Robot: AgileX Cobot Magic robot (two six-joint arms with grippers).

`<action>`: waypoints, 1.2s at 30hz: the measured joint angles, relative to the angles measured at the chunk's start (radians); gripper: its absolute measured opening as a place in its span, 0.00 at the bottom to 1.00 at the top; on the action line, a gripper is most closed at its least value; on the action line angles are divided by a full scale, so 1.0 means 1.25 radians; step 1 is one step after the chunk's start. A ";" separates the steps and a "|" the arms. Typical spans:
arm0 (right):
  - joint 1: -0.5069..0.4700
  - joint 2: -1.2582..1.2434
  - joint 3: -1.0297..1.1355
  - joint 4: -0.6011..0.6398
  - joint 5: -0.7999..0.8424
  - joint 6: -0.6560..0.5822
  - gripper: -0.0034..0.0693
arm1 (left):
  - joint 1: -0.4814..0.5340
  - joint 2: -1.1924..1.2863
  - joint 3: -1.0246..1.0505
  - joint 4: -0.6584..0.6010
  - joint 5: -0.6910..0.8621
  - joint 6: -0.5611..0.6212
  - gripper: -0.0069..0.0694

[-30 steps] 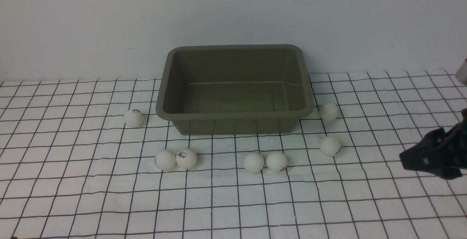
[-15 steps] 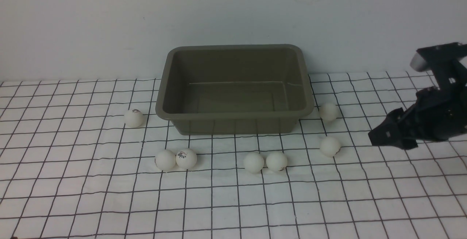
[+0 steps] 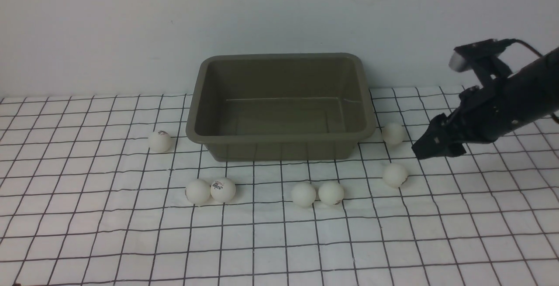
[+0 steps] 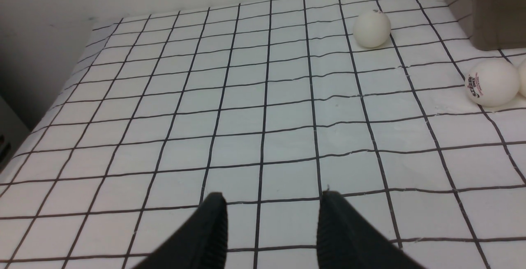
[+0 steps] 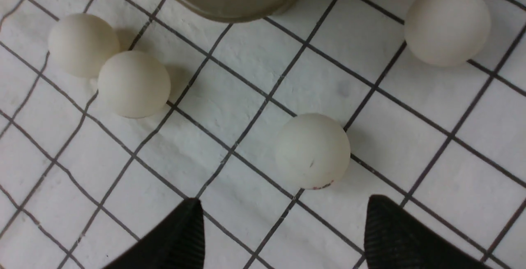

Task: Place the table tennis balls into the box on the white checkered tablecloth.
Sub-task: 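Reach for and grasp a ping pong ball on the table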

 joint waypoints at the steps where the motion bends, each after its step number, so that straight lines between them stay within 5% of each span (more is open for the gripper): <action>1: 0.010 0.014 -0.014 -0.014 0.000 0.002 0.70 | 0.000 0.000 0.000 0.000 0.000 0.000 0.46; 14: 0.084 0.121 -0.108 -0.176 0.004 0.109 0.70 | 0.000 0.000 0.000 0.000 0.000 0.000 0.46; 36: 0.088 0.197 -0.110 -0.169 -0.039 0.115 0.70 | 0.000 0.000 0.000 0.000 0.000 0.000 0.46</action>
